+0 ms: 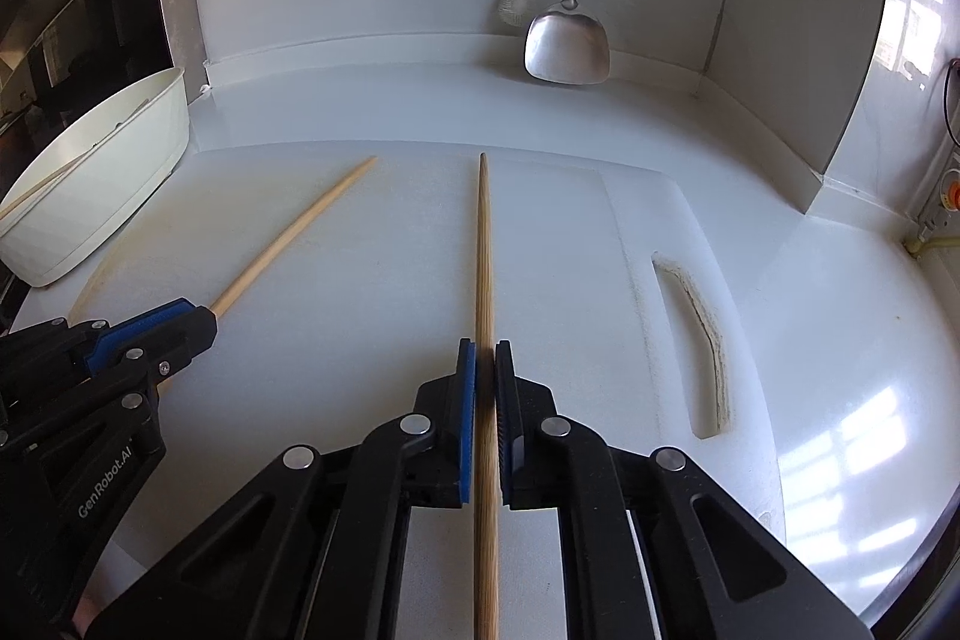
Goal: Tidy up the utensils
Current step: 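Close the left gripper on one chopstick while the right gripper grasps the other, then carry both held chopsticks with both grippers over the white basin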
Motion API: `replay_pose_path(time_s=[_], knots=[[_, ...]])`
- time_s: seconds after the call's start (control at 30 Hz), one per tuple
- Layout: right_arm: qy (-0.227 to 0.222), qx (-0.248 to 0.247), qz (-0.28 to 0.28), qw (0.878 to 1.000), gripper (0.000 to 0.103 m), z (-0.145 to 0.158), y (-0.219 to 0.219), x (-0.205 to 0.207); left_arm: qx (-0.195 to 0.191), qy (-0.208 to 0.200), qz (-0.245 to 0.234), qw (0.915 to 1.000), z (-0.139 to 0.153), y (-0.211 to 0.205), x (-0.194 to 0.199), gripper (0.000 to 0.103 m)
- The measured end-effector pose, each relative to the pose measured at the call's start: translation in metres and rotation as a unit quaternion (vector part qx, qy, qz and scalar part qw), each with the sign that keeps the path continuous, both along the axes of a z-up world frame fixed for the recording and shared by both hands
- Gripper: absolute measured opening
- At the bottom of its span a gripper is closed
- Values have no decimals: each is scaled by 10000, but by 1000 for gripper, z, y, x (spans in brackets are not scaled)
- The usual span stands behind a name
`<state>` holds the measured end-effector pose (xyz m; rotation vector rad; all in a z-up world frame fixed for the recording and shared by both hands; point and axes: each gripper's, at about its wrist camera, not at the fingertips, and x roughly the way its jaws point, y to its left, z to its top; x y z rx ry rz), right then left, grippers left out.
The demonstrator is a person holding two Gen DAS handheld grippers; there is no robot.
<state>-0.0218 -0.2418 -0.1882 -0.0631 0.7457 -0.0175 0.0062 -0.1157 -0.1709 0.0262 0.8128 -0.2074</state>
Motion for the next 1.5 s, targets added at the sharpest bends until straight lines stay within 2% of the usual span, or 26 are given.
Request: replay_pose_path(time_s=[0.4,0.63,0.8,1.0,1.2,1.37,1.5], knots=[[-92,82,3,9999,6,23,5,-6,-186,-113,25,9998,27,12,-8,7],[-208,163,132,9996,6,56,16,-7,-210,-258,127,9994,62,23,-10,7],[-316,196,424,9984,6,90,30,-6,-218,-295,347,9987,94,37,-13,7],[-557,244,865,9944,6,129,52,-2,-163,-432,805,9957,132,71,-24,7],[-525,141,1275,9903,6,143,93,6,-243,-529,1164,9915,151,112,-25,7],[-501,174,1318,9899,6,147,139,14,-257,-554,1221,9906,157,161,-14,7],[-527,170,1129,9921,6,149,181,25,-210,-550,1067,9926,156,209,1,7]])
